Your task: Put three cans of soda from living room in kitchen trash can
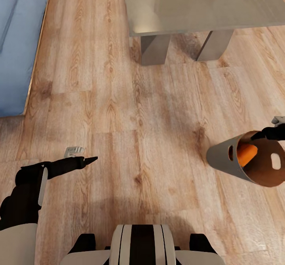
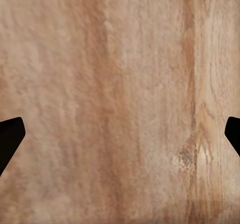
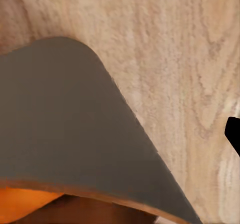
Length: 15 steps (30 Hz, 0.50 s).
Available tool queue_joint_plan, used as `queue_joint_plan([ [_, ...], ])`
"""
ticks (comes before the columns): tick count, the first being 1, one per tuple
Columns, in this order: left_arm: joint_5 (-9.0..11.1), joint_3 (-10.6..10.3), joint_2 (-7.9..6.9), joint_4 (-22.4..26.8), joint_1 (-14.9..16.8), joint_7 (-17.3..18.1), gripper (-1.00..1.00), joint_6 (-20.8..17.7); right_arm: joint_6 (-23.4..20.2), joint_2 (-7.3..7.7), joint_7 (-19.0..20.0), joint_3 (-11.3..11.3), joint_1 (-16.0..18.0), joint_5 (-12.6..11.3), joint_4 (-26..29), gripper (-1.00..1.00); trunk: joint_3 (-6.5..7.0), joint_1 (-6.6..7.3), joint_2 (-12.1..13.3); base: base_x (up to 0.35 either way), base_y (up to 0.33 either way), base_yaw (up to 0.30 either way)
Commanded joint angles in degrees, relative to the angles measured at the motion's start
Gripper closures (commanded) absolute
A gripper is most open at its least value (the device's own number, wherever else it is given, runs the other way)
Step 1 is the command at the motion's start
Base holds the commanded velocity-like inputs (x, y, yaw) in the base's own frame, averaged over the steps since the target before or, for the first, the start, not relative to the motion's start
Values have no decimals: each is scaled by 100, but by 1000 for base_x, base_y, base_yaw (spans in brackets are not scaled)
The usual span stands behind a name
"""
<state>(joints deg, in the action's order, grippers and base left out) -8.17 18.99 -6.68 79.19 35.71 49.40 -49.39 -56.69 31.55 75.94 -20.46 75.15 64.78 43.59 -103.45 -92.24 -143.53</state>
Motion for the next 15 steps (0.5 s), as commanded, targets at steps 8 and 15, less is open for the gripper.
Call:
queue_joint_plan([
  [8,0,1,0,0,-2,0,-100,0,6,29,7,6,0,-3,0,-100,0,0,0,0,0,0],
  [15,-3,0,0,-3,1,-6,-100,-4,9,34,6,3,-141,1,0,-100,44,5,3,0,0,0],
])
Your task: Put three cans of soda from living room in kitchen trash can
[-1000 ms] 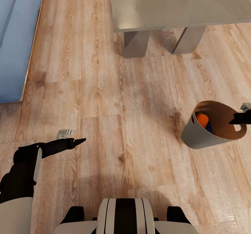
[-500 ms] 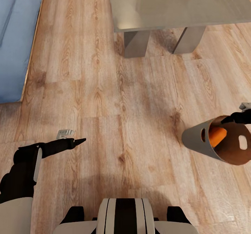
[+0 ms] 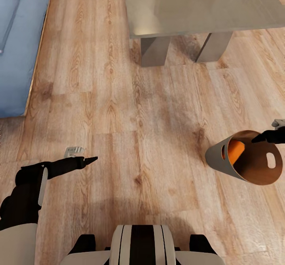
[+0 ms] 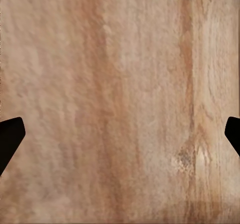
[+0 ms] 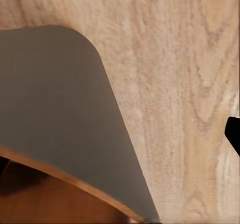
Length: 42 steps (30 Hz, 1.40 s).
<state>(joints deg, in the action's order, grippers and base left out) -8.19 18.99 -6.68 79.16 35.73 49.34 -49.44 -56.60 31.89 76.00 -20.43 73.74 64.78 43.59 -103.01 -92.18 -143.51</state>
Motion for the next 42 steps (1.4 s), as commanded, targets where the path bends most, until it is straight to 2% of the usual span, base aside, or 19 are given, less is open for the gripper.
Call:
queue_joint_plan([
  [1,-3,0,0,1,1,-1,-100,0,0,0,-1,-1,-4,1,0,-100,23,2,2,0,0,0],
  [8,-1,0,0,3,3,-3,-100,1,-6,1,-1,2,-44,6,0,-100,178,20,11,0,0,0],
  [16,-3,0,1,0,3,-55,-100,2,-8,-12,57,27,-345,4,257,-100,355,41,22,0,0,0],
  [20,1,-2,17,-9,0,-150,-100,5,-9,-21,246,40,-650,8,685,-100,444,51,27,0,0,0],
  [27,-4,-8,77,-12,4,-215,-100,5,-9,-21,382,34,-773,8,961,-100,569,205,308,0,0,0],
  [30,-1,-9,95,-14,2,-268,-100,5,-11,-35,581,39,-1023,16,1330,-100,623,271,428,0,0,0],
  [35,0,-9,107,-11,4,-286,-100,5,-27,-68,679,48,-1462,40,1916,-100,713,381,629,0,0,0],
  [42,-4,-9,113,-25,0,-292,-100,5,-65,-76,760,44,-1763,67,2304,-100,839,534,909,0,0,0],
])
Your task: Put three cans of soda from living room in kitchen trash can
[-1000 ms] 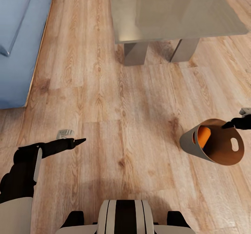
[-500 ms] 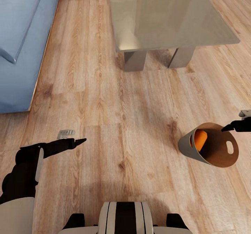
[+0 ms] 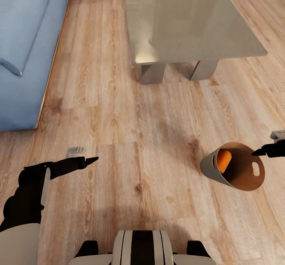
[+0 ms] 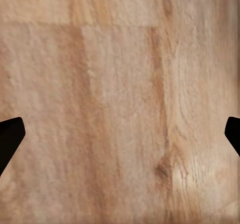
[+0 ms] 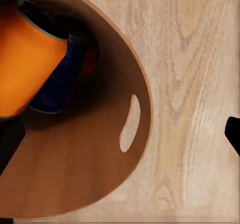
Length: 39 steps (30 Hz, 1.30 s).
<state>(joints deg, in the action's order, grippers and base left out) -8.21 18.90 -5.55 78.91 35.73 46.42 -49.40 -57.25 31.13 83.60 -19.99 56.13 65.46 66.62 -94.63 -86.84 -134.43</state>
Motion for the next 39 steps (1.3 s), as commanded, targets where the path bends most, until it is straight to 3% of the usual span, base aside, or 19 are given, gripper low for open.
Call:
queue_joint_plan([
  [1,-2,0,0,-2,1,0,-100,1,-3,3,7,-5,-43,2,33,-100,19,22,42,0,0,0],
  [10,-6,0,12,-25,0,-80,-100,41,-13,16,149,-36,-482,2,464,-100,216,220,403,0,0,0],
  [20,-13,-8,58,-49,1,-187,-100,121,-14,25,640,-47,-1343,9,1550,-100,479,440,804,0,0,0],
  [24,-17,-9,69,-57,1,-207,-100,133,6,-8,640,-39,-2135,10,2169,-100,586,527,964,0,0,0],
  [29,-31,-7,71,-162,3,-218,-100,293,35,-23,640,-83,-2873,8,2359,-100,720,637,1165,0,0,0],
  [32,-35,-8,71,-195,4,-352,-100,365,58,-90,640,-350,-3176,-22,2398,-100,801,703,1285,0,0,0],
  [35,-31,-8,72,-202,4,-513,-100,400,233,-255,640,-663,-3397,-40,2412,-100,881,769,1405,0,0,0],
  [37,-30,-9,72,-203,4,-603,-100,439,501,-429,640,-884,-3502,-47,2417,-100,935,813,1485,0,0,0],
  [38,-34,-10,72,-212,3,-689,-100,500,838,-643,640,-1143,-3569,-52,2420,-100,962,835,1526,0,0,0],
  [39,-40,-15,72,-220,1,-738,-100,534,1015,-760,635,-1288,-3593,-53,2421,-100,989,857,1566,0,0,0],
])
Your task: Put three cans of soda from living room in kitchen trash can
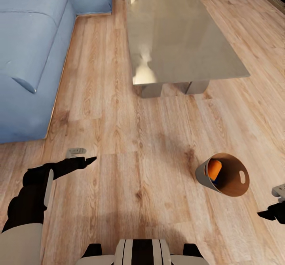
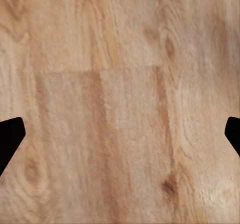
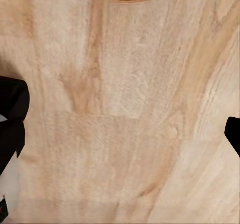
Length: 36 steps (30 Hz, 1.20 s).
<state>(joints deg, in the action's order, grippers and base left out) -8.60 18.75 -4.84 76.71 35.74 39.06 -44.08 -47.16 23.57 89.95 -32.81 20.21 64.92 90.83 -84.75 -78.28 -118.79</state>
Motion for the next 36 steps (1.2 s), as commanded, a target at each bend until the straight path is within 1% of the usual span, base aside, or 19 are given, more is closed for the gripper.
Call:
queue_joint_plan([
  [1,-6,-8,0,-18,-1,-56,-100,35,189,-130,-69,-154,-20,-1,1,-100,28,22,42,0,0,0],
  [4,-11,-57,5,-163,-61,-220,-100,153,731,-541,-424,-597,-60,-3,3,-100,109,88,162,0,0,0],
  [5,-14,-126,10,-373,-209,-312,-100,374,1101,-826,-741,-906,-74,-7,3,-100,136,110,202,0,0,0],
  [6,-18,-159,11,-481,-283,-349,-100,501,1258,-946,-878,-1039,-81,-9,4,-100,163,132,242,0,0,0],
  [7,-21,-227,14,-827,-418,-492,-100,893,1582,-1171,-1107,-1297,-89,-11,4,-100,190,154,282,0,0,0],
  [11,-18,-310,13,-1511,-579,-850,-100,1576,2127,-1500,-1391,-1673,-99,-13,4,-100,298,242,443,0,0,0],
  [13,-21,-332,8,-1836,-624,-1017,-100,1829,2400,-1653,-1506,-1852,-101,-14,5,-100,352,286,523,0,0,0],
  [16,-17,-352,-11,-2357,-676,-1181,-100,2197,2790,-1834,-1695,-2203,-103,-22,1,-100,433,352,643,0,0,0],
  [20,-13,-364,-28,-2948,-721,-1326,-100,2699,3231,-1968,-1899,-2545,-104,-34,-45,-100,541,440,804,0,0,0],
  [21,-12,-366,-34,-3222,-733,-1429,-100,2915,3475,-2007,-1993,-2667,-104,-39,-130,-100,568,462,844,0,0,0],
  [22,-9,-368,-36,-3352,-737,-1488,-100,3008,3600,-2019,-2045,-2734,-104,-41,-191,-100,595,484,884,0,0,0],
  [23,-6,-369,-42,-3581,-742,-1591,-100,3176,3826,-2033,-2159,-2886,-105,-47,-331,-100,622,506,924,0,0,0],
  [25,-4,-370,-46,-3756,-746,-1659,-100,3326,3993,-2032,-2289,-3051,-105,-51,-482,-100,676,549,1004,0,0,0],
  [27,-6,-371,-49,-3921,-749,-1717,-100,3488,4144,-2013,-2455,-3239,-105,-55,-740,-100,731,593,1084,0,0,0],
  [28,-7,-371,-50,-3956,-750,-1731,-100,3524,4178,-2005,-2496,-3281,-105,-57,-833,-100,758,615,1124,0,0,0],
  [32,-8,-371,-51,-4038,-752,-1764,-100,3615,4279,-1932,-2669,-3386,-105,-105,-1257,-100,866,703,1285,0,0,0],
  [34,-11,-372,-52,-4061,-752,-1773,-100,3657,4380,-1865,-2858,-3426,-108,-178,-1528,-100,920,747,1365,0,0,0],
  [35,-14,-372,-52,-4070,-752,-1776,-100,3682,4445,-1830,-2999,-3452,-111,-221,-1692,-100,947,769,1405,0,0,0],
  [36,-19,-372,-52,-4120,-753,-1781,-100,3764,4673,-1731,-3587,-3530,-147,-313,-2260,-100,974,791,1445,0,0,0],
])
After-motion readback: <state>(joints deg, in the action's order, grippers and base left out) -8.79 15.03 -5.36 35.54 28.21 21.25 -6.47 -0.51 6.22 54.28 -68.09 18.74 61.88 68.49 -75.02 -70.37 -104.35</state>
